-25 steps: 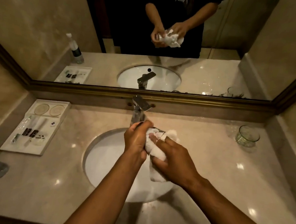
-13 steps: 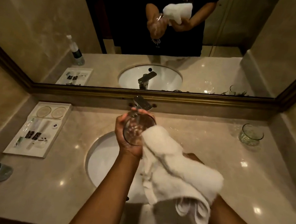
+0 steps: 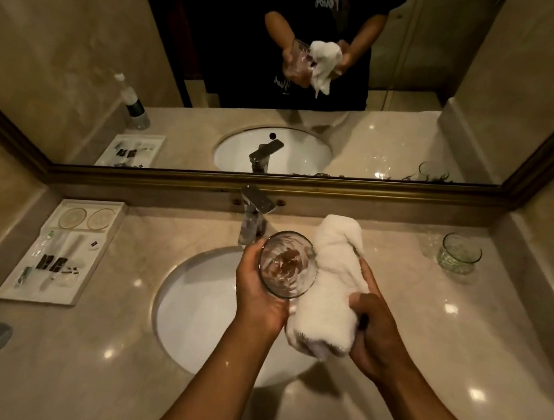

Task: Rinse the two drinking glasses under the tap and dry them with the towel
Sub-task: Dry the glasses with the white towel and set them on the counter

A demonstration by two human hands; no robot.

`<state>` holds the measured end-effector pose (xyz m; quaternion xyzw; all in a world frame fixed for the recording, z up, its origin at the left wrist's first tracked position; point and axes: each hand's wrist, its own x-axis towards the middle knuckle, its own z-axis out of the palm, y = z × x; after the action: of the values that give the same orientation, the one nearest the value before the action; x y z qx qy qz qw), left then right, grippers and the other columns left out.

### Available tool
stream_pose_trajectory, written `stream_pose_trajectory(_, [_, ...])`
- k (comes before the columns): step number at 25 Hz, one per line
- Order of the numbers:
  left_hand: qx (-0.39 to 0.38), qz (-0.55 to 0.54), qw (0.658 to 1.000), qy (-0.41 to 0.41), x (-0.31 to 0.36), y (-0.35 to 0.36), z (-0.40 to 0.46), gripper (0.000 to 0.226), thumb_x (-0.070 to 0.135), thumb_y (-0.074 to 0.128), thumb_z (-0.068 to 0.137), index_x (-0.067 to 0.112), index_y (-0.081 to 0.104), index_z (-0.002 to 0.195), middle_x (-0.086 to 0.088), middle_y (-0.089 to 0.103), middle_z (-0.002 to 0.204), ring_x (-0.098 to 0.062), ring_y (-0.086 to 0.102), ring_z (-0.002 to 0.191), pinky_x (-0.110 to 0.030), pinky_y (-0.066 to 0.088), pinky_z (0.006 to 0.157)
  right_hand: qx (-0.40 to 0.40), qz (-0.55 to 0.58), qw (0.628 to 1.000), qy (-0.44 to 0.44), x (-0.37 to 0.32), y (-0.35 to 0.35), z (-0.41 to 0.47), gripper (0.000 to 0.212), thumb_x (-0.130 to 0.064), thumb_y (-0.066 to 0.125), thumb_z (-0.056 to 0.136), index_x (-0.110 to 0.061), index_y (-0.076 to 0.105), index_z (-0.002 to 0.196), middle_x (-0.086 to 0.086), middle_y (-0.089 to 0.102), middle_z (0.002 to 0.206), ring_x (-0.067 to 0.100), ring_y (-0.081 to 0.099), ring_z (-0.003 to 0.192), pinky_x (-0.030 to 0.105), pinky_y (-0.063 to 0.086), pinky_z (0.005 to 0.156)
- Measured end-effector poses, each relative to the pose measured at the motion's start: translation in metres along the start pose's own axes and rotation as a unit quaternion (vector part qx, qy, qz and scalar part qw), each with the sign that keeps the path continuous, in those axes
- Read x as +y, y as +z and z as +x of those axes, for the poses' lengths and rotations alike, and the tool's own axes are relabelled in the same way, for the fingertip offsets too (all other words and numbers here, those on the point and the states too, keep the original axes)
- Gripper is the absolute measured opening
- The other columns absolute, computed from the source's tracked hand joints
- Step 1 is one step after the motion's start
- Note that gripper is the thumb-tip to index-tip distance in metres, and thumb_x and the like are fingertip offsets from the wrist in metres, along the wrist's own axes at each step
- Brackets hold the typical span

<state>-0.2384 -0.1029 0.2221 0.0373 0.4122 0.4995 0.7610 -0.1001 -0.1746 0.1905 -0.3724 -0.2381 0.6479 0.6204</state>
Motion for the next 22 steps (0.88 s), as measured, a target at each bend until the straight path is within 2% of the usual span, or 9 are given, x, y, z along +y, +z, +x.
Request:
stream_pose_trajectory(3, [0.019, 0.133, 0.983, 0.125, -0.006, -0.011, 0.006, 0.031, 0.029, 0.049, 0.104, 0.014, 0.074, 0.113, -0.015, 0.075, 0.118, -0.036, 0.068, 0.114, -0.051, 0.054, 0.101, -0.001, -0.017, 1.000, -0.014, -0.005, 0.004, 0.000, 0.100, -0.046, 0.090, 0.057, -0.015, 0.045, 0.141, 0.012, 0.066, 0.130, 0.028, 0.066, 0.115, 0.033, 0.057, 0.084])
stream_pose_trajectory(5, [0.012, 0.258, 0.930, 0.262, -0.008, -0.018, 0.005, 0.027, 0.018, 0.046, 0.107, 0.024, 0.070, 0.119, -0.003, 0.072, 0.121, -0.026, 0.067, 0.116, -0.045, 0.057, 0.099, 0.004, -0.011, 1.000, -0.024, -0.006, 0.007, 0.001, 0.106, -0.052, 0.090, 0.056, -0.009, 0.044, 0.141, 0.016, 0.065, 0.129, 0.029, 0.066, 0.114, 0.034, 0.057, 0.084])
stream_pose_trajectory(7, [-0.014, 0.364, 0.838, 0.406, -0.003, -0.017, -0.003, 0.031, 0.007, 0.047, 0.104, 0.027, 0.067, 0.119, 0.005, 0.066, 0.120, -0.009, 0.064, 0.113, -0.033, 0.057, 0.096, 0.022, 0.017, 1.000, -0.003, -0.008, 0.006, 0.001, 0.112, -0.049, 0.093, 0.052, -0.002, 0.043, 0.141, 0.023, 0.064, 0.128, 0.032, 0.068, 0.109, 0.037, 0.058, 0.080])
stream_pose_trajectory(10, [-0.107, 0.539, 0.625, 0.555, 0.007, -0.022, -0.007, 0.023, 0.010, 0.057, 0.095, 0.014, 0.074, 0.110, -0.002, 0.061, 0.120, -0.003, 0.059, 0.113, -0.021, 0.054, 0.093, 0.036, 0.088, 0.995, 0.039, -0.009, 0.000, 0.000, 0.108, -0.040, 0.096, 0.050, 0.000, 0.048, 0.139, 0.027, 0.063, 0.128, 0.036, 0.068, 0.109, 0.040, 0.059, 0.079])
stream_pose_trajectory(12, [-0.126, 0.632, 0.529, 0.552, 0.010, -0.024, -0.010, 0.024, 0.009, 0.059, 0.092, 0.008, 0.076, 0.109, -0.011, 0.062, 0.129, -0.017, 0.061, 0.117, -0.023, 0.053, 0.098, 0.042, 0.113, 0.992, 0.044, -0.008, -0.004, 0.000, 0.105, -0.036, 0.096, 0.052, -0.002, 0.049, 0.139, 0.027, 0.061, 0.130, 0.039, 0.065, 0.113, 0.044, 0.058, 0.084])
stream_pose_trajectory(15, [-0.171, 0.747, 0.496, 0.408, 0.011, -0.022, -0.022, 0.040, 0.019, 0.054, 0.086, 0.016, 0.066, 0.124, -0.002, 0.030, 0.163, -0.019, 0.041, 0.142, -0.013, 0.034, 0.111, 0.047, 0.129, 0.990, 0.034, -0.005, -0.008, 0.003, 0.100, -0.033, 0.093, 0.057, -0.004, 0.048, 0.141, 0.027, 0.059, 0.134, 0.042, 0.059, 0.121, 0.049, 0.054, 0.093])
stream_pose_trajectory(17, [-0.199, 0.787, 0.463, 0.356, 0.014, -0.019, -0.023, 0.040, 0.041, 0.053, 0.088, 0.025, 0.061, 0.123, 0.014, 0.003, 0.170, -0.014, 0.014, 0.154, -0.022, 0.035, 0.111, 0.030, 0.131, 0.990, 0.033, -0.005, -0.012, 0.004, 0.092, -0.031, 0.089, 0.065, -0.004, 0.047, 0.142, 0.027, 0.057, 0.136, 0.043, 0.056, 0.125, 0.052, 0.050, 0.099])
stream_pose_trajectory(20, [-0.235, 0.795, 0.373, 0.416, 0.022, -0.015, -0.017, 0.030, 0.051, 0.054, 0.095, 0.026, 0.066, 0.106, 0.009, 0.028, 0.165, -0.021, 0.016, 0.153, -0.042, 0.050, 0.106, 0.030, 0.116, 0.992, 0.043, -0.008, -0.018, 0.004, 0.089, -0.034, 0.087, 0.068, -0.004, 0.047, 0.142, 0.028, 0.056, 0.137, 0.045, 0.053, 0.128, 0.057, 0.043, 0.106])
stream_pose_trajectory(22, [-0.256, 0.766, 0.377, 0.454, 0.023, -0.012, -0.012, 0.025, 0.044, 0.059, 0.096, 0.023, 0.070, 0.103, 0.004, 0.057, 0.144, -0.027, 0.028, 0.149, -0.048, 0.051, 0.105, 0.047, 0.071, 0.996, 0.017, -0.013, -0.019, 0.005, 0.085, -0.037, 0.087, 0.067, -0.007, 0.052, 0.138, 0.024, 0.060, 0.133, 0.042, 0.057, 0.124, 0.058, 0.042, 0.107])
